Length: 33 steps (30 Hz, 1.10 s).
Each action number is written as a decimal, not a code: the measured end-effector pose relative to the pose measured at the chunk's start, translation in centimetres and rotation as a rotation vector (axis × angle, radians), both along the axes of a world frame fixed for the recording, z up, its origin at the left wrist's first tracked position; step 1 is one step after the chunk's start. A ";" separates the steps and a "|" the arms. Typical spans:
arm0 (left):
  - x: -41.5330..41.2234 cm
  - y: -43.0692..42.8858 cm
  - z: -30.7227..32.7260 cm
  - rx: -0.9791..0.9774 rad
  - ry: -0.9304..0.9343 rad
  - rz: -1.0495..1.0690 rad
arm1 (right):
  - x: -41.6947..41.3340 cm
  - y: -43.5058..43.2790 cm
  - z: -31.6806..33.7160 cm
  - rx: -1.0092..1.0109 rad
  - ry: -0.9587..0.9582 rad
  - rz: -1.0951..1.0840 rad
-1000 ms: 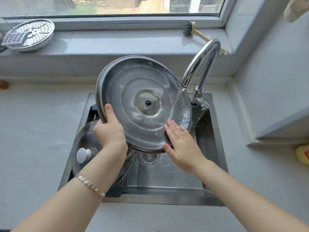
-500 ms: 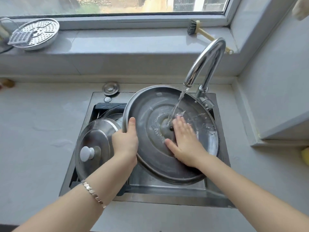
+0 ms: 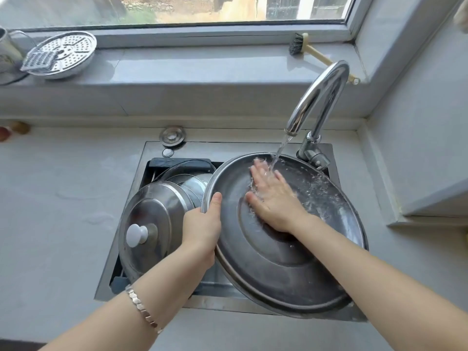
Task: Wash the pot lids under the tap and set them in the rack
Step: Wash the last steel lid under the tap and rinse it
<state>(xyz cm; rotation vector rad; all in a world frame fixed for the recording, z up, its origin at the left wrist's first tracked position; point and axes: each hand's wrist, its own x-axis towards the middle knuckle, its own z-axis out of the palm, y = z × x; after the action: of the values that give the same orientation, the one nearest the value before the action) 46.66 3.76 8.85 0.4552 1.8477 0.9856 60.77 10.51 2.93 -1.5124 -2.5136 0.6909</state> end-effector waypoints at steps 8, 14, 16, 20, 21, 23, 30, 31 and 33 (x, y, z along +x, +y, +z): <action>-0.2 0.2 0.3 0.012 0.056 -0.022 | -2.3 -0.8 0.3 0.014 0.083 0.097; 0.3 0.8 0.7 -0.006 0.058 -0.068 | -4.6 -0.3 0.7 0.048 0.249 0.088; 0.3 0.9 0.7 -0.007 0.043 -0.070 | -5.1 0.2 0.7 0.134 0.346 0.187; 0.0 0.7 0.7 -0.014 0.051 -0.090 | -3.9 2.9 -0.6 0.279 0.299 0.006; -0.1 0.5 0.8 -0.017 0.074 -0.104 | -3.3 3.5 -0.9 0.252 0.274 -0.094; -0.2 0.2 0.8 -0.014 0.139 -0.129 | -1.6 4.7 -1.6 0.153 0.186 -0.258; -1.4 0.7 1.4 0.059 0.323 -0.128 | 3.0 2.3 -4.8 -0.129 0.084 -0.610; -1.4 0.7 1.5 0.066 0.369 -0.156 | 3.1 1.6 -4.9 -0.190 0.100 -0.635; -1.3 0.9 2.0 0.092 0.456 -0.210 | 3.5 0.5 -5.5 -0.414 0.071 -0.739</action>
<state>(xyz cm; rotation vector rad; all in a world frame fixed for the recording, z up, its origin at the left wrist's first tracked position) 45.37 4.65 10.85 0.9746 2.1034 0.8740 64.28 11.05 -2.58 -2.2878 -1.5982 1.1146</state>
